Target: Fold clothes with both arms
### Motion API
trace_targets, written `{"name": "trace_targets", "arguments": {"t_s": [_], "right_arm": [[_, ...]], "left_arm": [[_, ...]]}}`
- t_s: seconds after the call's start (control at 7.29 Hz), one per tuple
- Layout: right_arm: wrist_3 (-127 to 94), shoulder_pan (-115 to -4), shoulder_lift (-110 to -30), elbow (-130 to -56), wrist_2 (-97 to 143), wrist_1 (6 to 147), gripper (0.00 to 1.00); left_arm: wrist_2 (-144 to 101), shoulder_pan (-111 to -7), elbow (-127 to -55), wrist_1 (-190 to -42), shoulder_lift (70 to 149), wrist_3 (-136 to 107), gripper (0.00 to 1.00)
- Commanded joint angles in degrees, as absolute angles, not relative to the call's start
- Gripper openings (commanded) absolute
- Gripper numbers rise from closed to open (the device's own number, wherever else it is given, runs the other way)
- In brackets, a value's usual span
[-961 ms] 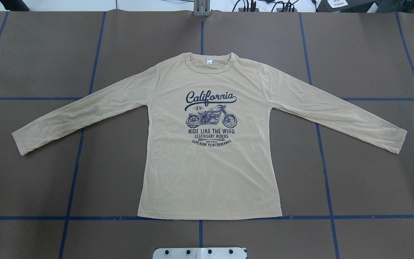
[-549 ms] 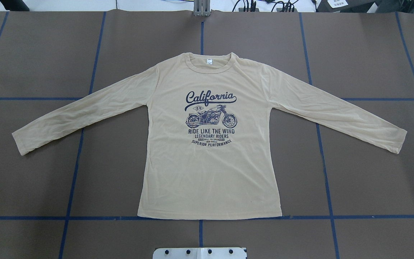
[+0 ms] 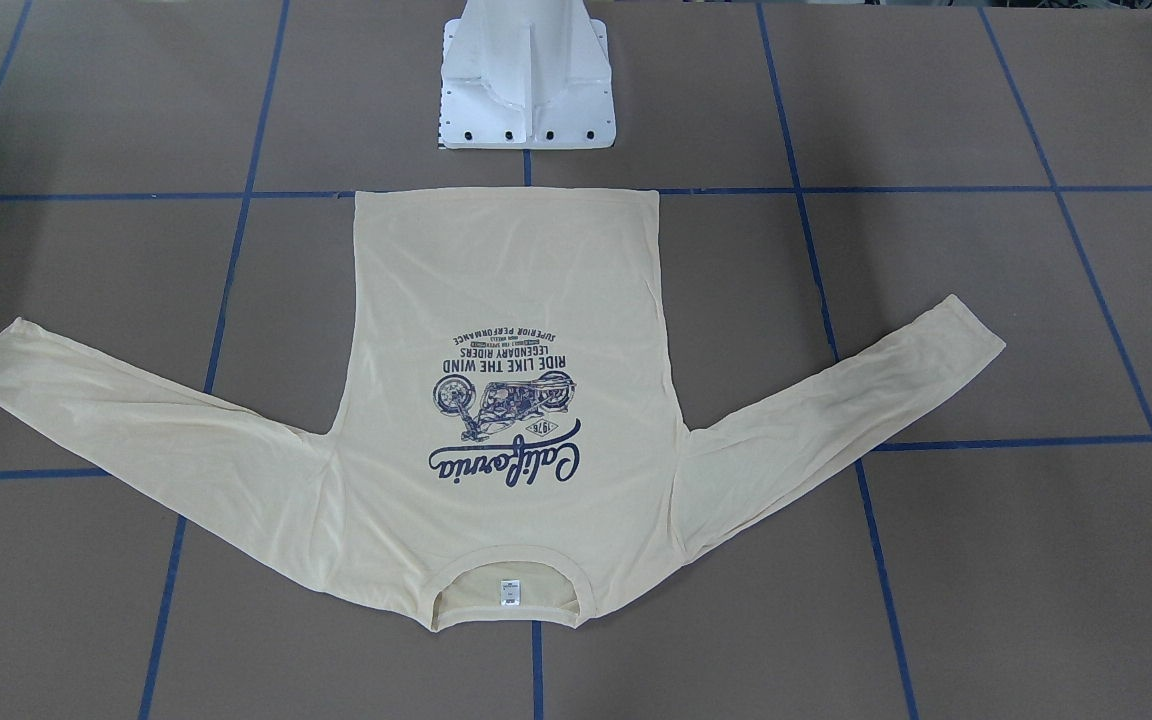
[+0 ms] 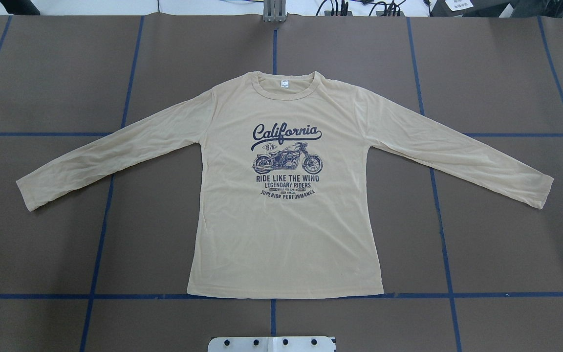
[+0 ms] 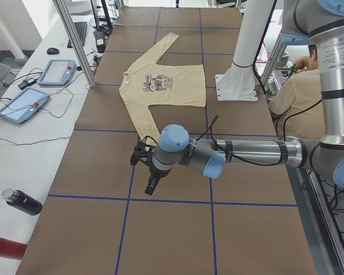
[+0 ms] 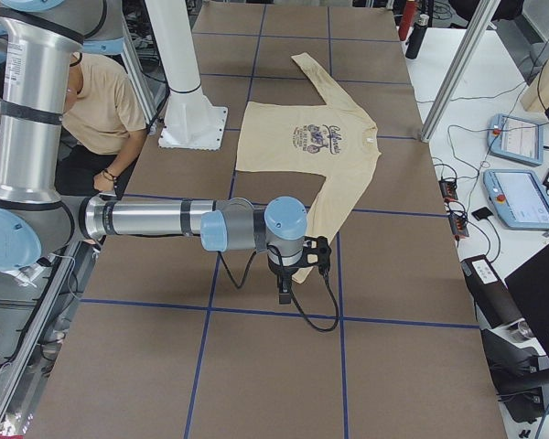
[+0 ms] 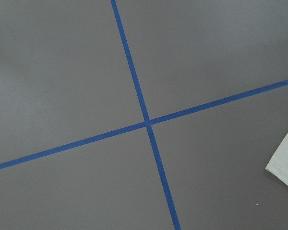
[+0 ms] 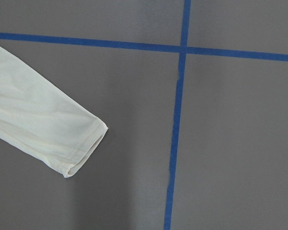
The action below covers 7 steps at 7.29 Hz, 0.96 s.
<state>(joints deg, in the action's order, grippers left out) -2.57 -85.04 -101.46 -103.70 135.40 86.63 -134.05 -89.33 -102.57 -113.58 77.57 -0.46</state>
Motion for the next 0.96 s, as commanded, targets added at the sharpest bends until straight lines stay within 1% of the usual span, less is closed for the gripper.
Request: {"name": "trace_targets", "arguments": {"t_s": [0.0, 0.14, 0.27, 0.41, 0.55, 0.82], "right_arm": [[-10.66, -80.88, -100.73, -98.83, 135.26, 77.06, 0.99], [-18.12, -78.95, -100.72, -95.48, 135.26, 67.33, 0.99], [-23.15, -75.62, -100.55, -90.14, 135.09, 58.71, 0.99], [-26.6, -73.76, -98.63, -85.74, 135.26, 52.01, 0.99], [-32.11, -71.48, -97.92, -85.0, 135.09, 50.38, 0.93], [-34.72, -67.86, -95.37, -83.95, 133.43, 49.83, 0.93]], "left_arm": [[-136.4, -89.3, -102.57, -115.12, 77.52, -0.35, 1.0], [-136.49, -89.3, -102.66, -116.27, 77.52, -0.44, 1.0], [-136.49, -89.21, -102.57, -117.76, 77.69, -0.44, 1.0], [-136.49, -89.12, -102.57, -118.12, 77.7, -0.44, 1.0], [-136.49, -89.12, -102.57, -118.21, 77.7, -0.18, 1.0], [-136.5, -88.95, -102.66, -118.21, 77.87, -0.09, 1.0]]}}
